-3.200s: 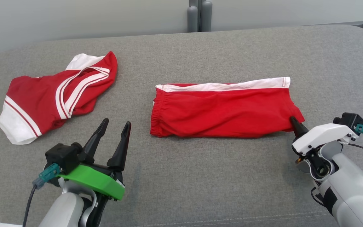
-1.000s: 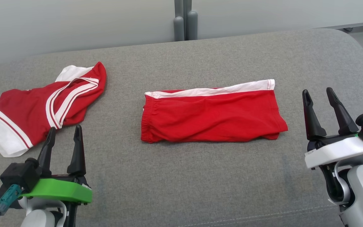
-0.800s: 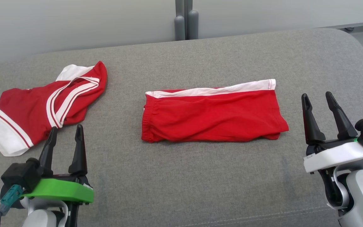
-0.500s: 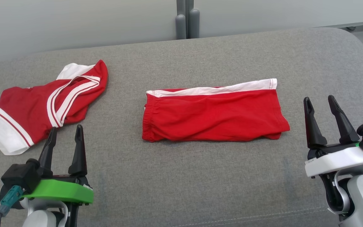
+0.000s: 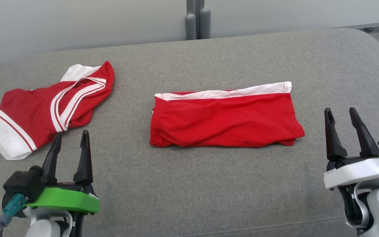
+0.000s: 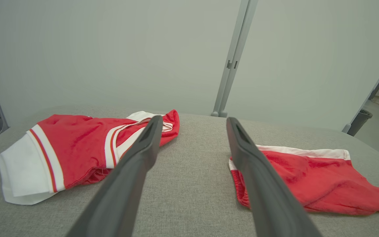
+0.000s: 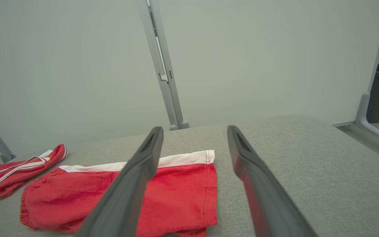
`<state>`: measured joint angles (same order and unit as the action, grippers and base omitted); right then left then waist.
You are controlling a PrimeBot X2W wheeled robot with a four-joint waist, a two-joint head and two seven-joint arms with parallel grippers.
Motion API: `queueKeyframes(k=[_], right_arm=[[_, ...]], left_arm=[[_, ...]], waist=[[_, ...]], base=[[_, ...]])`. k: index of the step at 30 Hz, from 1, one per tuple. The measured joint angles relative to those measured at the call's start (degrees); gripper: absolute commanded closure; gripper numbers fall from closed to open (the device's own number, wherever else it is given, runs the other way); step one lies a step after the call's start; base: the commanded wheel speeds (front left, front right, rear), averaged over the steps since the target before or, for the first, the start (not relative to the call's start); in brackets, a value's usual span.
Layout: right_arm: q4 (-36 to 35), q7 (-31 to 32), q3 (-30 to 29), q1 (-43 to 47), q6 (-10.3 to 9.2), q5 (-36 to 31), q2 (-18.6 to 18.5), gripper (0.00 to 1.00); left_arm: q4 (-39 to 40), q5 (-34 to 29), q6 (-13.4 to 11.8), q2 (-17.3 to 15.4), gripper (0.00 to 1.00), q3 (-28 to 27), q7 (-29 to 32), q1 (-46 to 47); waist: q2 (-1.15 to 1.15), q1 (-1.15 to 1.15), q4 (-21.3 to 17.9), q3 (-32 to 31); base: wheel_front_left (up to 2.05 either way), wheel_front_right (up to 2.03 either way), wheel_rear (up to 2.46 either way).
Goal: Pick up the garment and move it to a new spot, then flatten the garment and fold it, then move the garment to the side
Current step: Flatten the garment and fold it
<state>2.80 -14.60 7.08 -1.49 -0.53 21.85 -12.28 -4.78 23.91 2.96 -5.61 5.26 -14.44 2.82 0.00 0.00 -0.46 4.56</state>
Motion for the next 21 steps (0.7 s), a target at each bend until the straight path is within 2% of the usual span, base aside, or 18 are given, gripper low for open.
queueKeyframes(k=[6, 11, 21], right_arm=[[6.09, 0.33, -2.14, 1.97, 0.11, 5.50, 1.46, 0.00], [10.28, 3.64, -2.79, 1.41, 0.63, 8.38, 1.59, 0.00], [17.58, 8.90, -5.10, -7.15, 1.53, 13.38, 1.65, 0.00]], left_arm=[[-0.09, -0.16, 1.07, 0.93, 0.00, 0.80, 0.00, 0.00], [-0.09, -0.48, 1.14, 0.93, 0.00, 0.82, 0.01, 0.00], [-0.03, -0.97, 2.01, 0.98, 0.00, 1.00, 0.00, 0.28]], waist=[[0.00, 0.00, 0.82, 0.41], [0.00, 0.00, 1.79, 1.22], [0.00, 0.00, 4.02, 3.49]], base=[[0.00, 0.00, 0.00], [0.00, 0.00, 0.00], [0.00, 0.00, 0.00]])
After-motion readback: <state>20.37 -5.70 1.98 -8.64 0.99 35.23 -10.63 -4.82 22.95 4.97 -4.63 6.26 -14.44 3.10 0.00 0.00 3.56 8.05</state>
